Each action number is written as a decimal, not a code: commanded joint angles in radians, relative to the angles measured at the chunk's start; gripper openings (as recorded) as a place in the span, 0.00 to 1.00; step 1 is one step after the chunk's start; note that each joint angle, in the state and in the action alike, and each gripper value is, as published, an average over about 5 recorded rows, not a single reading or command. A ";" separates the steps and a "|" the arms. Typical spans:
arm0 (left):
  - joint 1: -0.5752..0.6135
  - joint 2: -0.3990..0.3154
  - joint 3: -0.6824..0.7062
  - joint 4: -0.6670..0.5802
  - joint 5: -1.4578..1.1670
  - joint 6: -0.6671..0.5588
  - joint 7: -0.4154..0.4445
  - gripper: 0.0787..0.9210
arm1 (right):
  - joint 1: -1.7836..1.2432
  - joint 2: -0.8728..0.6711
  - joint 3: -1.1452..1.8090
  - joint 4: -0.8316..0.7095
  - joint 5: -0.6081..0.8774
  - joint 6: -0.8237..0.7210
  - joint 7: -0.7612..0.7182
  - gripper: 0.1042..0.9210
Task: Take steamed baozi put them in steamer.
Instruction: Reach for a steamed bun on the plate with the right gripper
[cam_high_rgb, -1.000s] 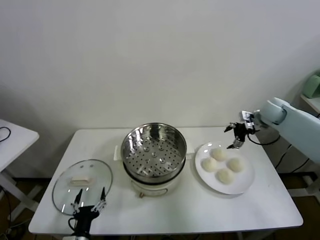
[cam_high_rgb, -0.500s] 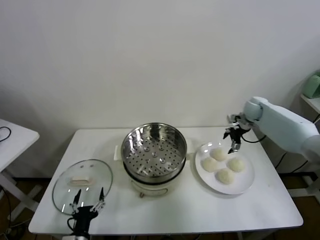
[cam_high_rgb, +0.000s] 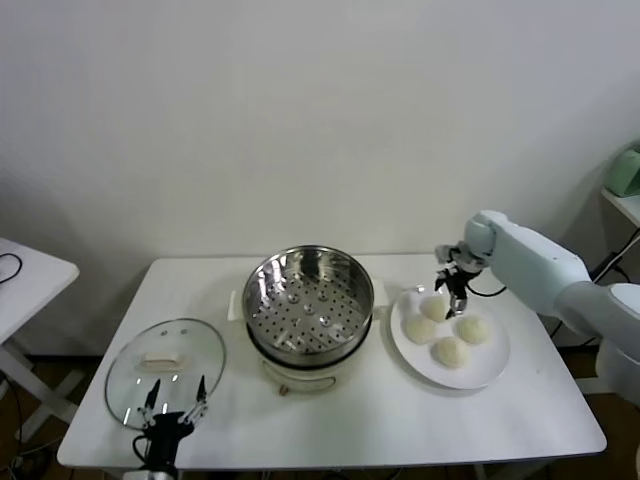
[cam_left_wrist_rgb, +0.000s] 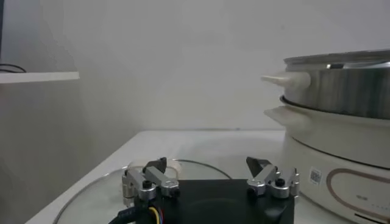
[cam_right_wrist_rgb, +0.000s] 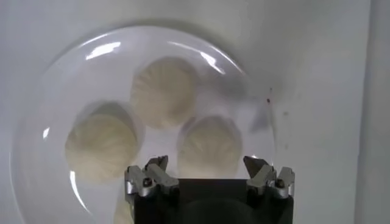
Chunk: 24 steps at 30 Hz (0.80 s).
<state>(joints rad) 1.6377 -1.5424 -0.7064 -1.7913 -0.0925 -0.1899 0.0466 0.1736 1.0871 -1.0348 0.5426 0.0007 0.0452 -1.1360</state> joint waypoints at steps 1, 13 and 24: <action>0.000 0.001 -0.001 0.005 -0.001 -0.002 -0.001 0.88 | -0.028 0.032 0.025 -0.043 -0.065 0.021 0.010 0.88; -0.005 0.006 -0.004 0.011 -0.001 -0.006 -0.004 0.88 | -0.025 0.037 0.047 -0.044 -0.075 0.040 0.058 0.68; -0.002 0.005 -0.003 0.008 0.005 -0.005 -0.005 0.88 | 0.142 -0.056 -0.110 0.143 0.052 0.082 0.046 0.48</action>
<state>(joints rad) 1.6353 -1.5370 -0.7097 -1.7823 -0.0882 -0.1967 0.0415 0.1865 1.0940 -1.0249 0.5508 -0.0379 0.1000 -1.0897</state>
